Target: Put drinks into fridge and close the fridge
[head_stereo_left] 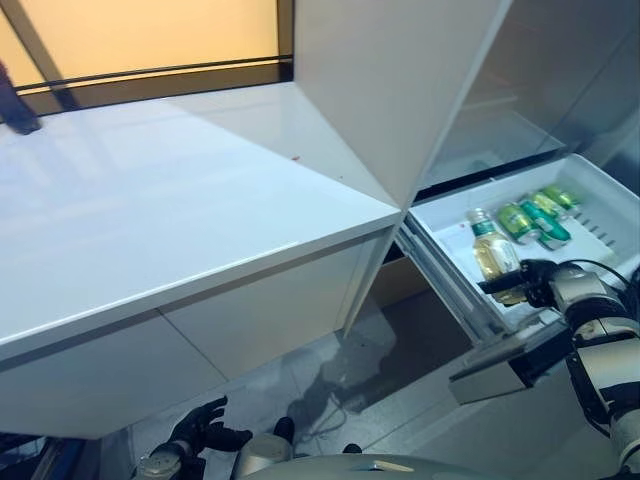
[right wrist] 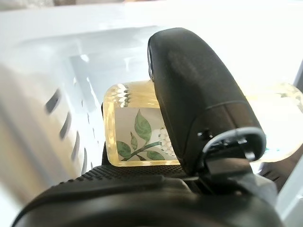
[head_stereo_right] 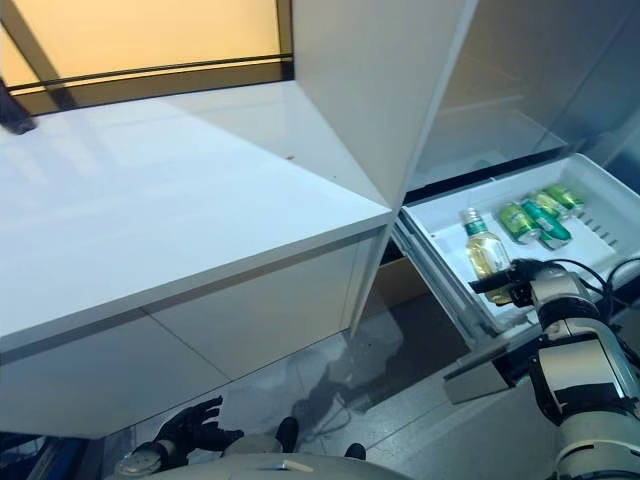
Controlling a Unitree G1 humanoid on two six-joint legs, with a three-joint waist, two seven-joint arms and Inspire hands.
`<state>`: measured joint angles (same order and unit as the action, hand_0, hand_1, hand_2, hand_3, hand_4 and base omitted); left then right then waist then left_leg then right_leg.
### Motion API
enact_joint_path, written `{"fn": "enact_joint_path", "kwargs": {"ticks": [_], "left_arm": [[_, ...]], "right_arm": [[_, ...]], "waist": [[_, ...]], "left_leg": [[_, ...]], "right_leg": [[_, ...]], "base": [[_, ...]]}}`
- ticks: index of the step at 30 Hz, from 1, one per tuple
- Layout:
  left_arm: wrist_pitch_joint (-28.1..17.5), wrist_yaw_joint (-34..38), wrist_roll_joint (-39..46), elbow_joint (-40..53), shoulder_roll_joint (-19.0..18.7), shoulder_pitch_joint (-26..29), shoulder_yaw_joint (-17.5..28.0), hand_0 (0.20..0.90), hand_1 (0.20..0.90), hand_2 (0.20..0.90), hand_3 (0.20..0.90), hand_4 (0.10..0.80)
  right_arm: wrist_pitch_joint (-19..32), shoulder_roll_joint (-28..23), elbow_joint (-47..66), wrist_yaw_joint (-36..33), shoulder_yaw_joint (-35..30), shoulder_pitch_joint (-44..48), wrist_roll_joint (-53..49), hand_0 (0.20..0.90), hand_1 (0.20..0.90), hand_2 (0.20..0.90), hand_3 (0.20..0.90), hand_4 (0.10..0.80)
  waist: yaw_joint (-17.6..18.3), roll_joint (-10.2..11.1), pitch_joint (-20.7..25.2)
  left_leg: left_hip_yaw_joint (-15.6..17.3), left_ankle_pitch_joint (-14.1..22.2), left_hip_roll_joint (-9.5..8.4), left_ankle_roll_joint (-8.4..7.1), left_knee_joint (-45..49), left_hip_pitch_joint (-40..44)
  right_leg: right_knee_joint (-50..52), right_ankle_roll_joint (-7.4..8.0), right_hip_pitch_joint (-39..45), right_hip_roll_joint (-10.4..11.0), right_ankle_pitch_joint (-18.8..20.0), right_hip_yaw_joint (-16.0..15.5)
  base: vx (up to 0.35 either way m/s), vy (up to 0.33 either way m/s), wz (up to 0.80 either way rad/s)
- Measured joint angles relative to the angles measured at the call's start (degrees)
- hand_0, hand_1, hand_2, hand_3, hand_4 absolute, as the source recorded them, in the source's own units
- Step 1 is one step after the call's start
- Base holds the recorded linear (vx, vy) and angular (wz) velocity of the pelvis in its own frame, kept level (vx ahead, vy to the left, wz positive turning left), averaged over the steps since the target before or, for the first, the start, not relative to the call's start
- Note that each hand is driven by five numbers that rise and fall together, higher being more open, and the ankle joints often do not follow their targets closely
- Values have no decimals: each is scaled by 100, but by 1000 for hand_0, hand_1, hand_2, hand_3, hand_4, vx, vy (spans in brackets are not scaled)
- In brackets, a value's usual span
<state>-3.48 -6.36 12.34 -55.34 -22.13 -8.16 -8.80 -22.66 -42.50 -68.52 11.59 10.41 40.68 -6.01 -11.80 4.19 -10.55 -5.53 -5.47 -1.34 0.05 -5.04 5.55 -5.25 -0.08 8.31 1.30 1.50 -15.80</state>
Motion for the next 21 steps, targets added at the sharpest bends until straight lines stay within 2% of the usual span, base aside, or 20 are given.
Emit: {"fn": "enact_joint_path", "kwargs": {"ticks": [5, 11, 16, 20, 21], "left_arm": [[-5, -35, -6, -2, -42, -126, 91, 900, 900, 900, 900, 800], [-47, -88, -2, 318, -40, -151, 57, 900, 900, 900, 900, 800], [-91, -212, 106, 784, -128, 186, -183, 900, 900, 900, 900, 800], [-176, -207, 230, 785, -201, 243, -203, 900, 900, 900, 900, 800], [-175, -207, 240, 789, -233, 263, -213, 900, 900, 900, 900, 800]], "right_arm": [[-19, -55, -138, -316, -341, -31, -115, 300, 300, 300, 200, 100], [50, -237, -104, -373, -341, -42, 90, 300, 300, 300, 200, 100], [133, -640, 32, -485, -231, 308, 444, 300, 300, 300, 200, 100], [148, -711, 90, -348, 9, 695, 502, 300, 300, 300, 200, 100], [243, -759, 130, -362, 195, 817, 598, 467, 467, 467, 395, 295]], "waist": [[-78, -132, -347], [-110, -334, -530], [-221, -729, -938], [-210, -888, -1166], [-201, -892, -1261]], "left_leg": [[-199, -8, -29, -25, 120, -23], [-366, 39, -30, -78, 379, -197], [-424, 18, 14, -135, 747, -784], [-414, -35, 46, -170, 779, -951], [-373, -35, 53, -177, 815, -989]], "right_leg": [[1, -13, 110, 6, -33, -163], [63, -61, 83, -5, -102, -310], [836, -187, -688, 45, -302, -324], [1218, -263, -1053, 72, -416, -259], [1365, -278, -1161, 93, -488, -224]], "base": [[83, -122, 20], [-39, -113, 13], [-219, -85, 1], [-145, -60, -9], [-135, -52, -16]]}}
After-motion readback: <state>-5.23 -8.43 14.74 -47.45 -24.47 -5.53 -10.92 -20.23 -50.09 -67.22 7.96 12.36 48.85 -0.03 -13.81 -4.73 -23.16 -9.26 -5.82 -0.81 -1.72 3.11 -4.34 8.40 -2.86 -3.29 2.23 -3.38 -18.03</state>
